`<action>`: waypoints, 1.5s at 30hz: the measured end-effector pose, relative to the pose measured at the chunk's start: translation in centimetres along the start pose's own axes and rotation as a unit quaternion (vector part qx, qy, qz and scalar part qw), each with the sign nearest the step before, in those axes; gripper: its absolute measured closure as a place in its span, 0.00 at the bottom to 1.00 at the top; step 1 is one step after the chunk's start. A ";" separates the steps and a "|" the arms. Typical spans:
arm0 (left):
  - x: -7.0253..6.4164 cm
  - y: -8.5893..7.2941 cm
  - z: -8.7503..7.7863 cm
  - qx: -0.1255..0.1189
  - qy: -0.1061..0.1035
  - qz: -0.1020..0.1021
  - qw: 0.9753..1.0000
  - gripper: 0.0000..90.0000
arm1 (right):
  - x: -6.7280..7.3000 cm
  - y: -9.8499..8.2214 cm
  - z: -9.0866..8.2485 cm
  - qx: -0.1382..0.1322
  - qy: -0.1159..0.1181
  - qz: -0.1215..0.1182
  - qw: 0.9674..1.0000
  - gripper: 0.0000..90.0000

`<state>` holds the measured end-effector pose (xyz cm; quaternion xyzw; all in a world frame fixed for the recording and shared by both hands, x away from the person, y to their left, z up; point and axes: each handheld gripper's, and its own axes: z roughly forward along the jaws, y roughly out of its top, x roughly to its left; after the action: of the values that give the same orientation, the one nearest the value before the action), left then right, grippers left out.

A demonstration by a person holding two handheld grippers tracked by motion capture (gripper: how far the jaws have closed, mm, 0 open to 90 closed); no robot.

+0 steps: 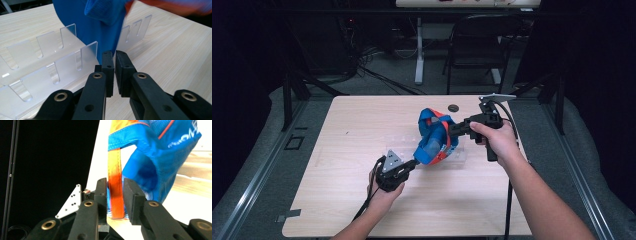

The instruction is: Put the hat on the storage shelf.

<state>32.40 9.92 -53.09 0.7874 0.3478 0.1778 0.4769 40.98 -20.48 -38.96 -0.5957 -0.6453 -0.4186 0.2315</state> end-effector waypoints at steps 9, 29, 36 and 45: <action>0.2 -0.3 -0.4 0.004 0.004 0.003 1.000 0.86 | -0.6 -0.2 -0.9 -0.007 -0.021 0.000 1.000 0.78; 3.3 -3.1 -3.6 0.078 0.001 -0.033 0.996 0.52 | -2.4 -3.3 -0.4 -0.020 -0.097 -0.051 0.994 0.68; 4.6 -4.4 -4.4 0.090 -0.003 -0.053 0.995 0.50 | -3.5 -5.6 0.6 -0.035 -0.142 -0.098 0.984 0.65; 4.9 -5.1 -4.0 0.083 0.016 -0.027 0.996 0.46 | -6.2 -9.9 2.7 -0.063 -0.204 -0.158 0.964 0.63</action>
<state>31.49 17.50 -55.84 0.8115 0.3898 0.1483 0.4092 33.15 -21.22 -48.02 -0.5723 -0.7372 -0.3589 -0.0122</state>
